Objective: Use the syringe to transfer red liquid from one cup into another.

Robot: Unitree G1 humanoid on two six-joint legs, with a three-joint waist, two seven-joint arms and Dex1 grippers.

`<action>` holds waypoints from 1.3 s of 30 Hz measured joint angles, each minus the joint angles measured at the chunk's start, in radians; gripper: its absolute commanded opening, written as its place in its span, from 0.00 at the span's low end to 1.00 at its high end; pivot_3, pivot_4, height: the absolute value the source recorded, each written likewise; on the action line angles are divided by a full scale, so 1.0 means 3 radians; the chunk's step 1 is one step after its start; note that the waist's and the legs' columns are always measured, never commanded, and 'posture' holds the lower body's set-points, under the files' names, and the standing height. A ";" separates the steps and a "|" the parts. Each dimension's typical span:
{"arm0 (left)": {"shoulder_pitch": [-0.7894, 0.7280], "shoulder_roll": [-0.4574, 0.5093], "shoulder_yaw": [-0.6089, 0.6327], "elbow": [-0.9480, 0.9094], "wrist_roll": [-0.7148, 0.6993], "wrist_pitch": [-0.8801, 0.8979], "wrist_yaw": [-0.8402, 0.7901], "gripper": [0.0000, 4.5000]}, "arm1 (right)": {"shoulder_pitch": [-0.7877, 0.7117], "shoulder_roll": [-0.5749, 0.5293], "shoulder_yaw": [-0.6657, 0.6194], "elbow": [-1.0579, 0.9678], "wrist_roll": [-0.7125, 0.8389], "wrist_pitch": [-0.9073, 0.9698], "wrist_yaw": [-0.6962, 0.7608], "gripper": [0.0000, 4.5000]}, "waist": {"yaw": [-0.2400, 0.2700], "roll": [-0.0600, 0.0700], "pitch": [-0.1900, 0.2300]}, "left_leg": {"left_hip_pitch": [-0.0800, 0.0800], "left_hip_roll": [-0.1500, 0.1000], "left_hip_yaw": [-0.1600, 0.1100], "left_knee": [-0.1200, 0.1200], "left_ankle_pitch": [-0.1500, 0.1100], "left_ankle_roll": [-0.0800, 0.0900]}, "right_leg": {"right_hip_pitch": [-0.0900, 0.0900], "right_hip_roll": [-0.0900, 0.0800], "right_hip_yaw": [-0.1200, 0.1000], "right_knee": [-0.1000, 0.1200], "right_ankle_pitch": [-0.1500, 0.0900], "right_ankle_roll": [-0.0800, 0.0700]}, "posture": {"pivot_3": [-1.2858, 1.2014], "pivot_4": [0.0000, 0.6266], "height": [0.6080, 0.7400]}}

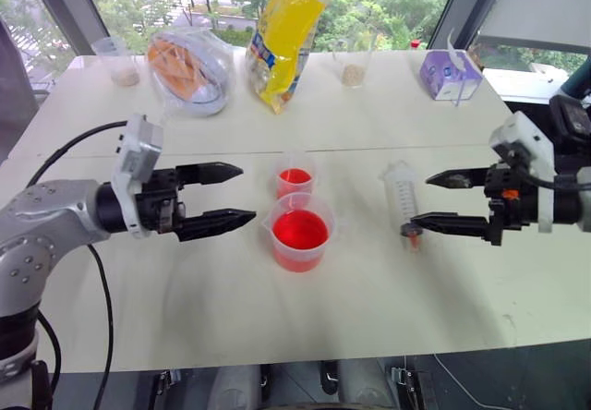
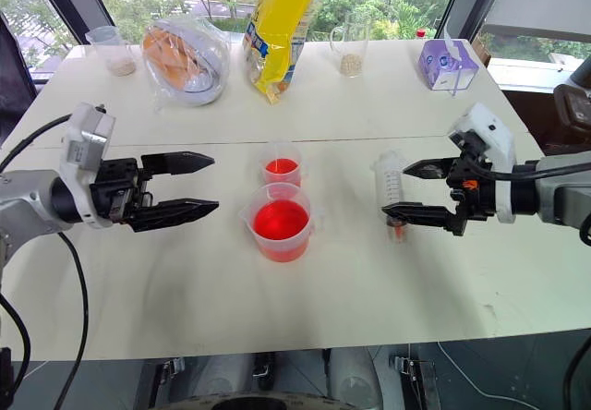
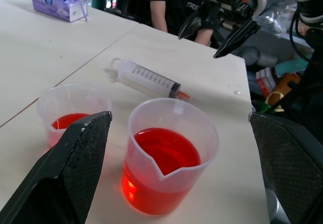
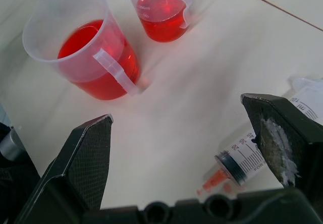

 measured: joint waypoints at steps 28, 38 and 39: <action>-0.0198 -0.0223 -0.0215 0.0163 0.0199 -0.0196 -0.0014 1.00 | -0.1786 0.0890 0.1368 0.1510 -0.0648 0.1310 -0.1105 0.99 | -0.0010 -0.0001 -0.0001 | -0.0001 -0.0002 0.0003 0.0001 0.0001 -0.0001 | -0.0002 0.0000 0.0003 0.0002 0.0007 0.0008 | 0.52 0.24 1.00; -0.0105 -0.0359 -0.0220 0.0071 0.0264 -0.0291 0.0108 1.00 | -0.2193 0.1473 0.1623 0.2370 -0.1170 0.1571 -0.1535 0.99 | -0.0013 -0.0001 -0.0001 | -0.0002 -0.0002 0.0003 0.0001 0.0001 0.0000 | -0.0002 0.0000 0.0002 0.0003 0.0008 0.0010 | 0.52 0.24 1.00; -0.0087 -0.0365 -0.0220 0.0058 0.0265 -0.0294 0.0134 1.00 | -0.2196 0.1519 0.1671 0.2446 -0.1222 0.1521 -0.1537 0.99 | -0.0014 -0.0001 -0.0001 | -0.0002 -0.0002 0.0003 0.0001 0.0001 0.0000 | -0.0002 0.0001 0.0002 0.0003 0.0008 0.0010 | 0.52 0.24 1.00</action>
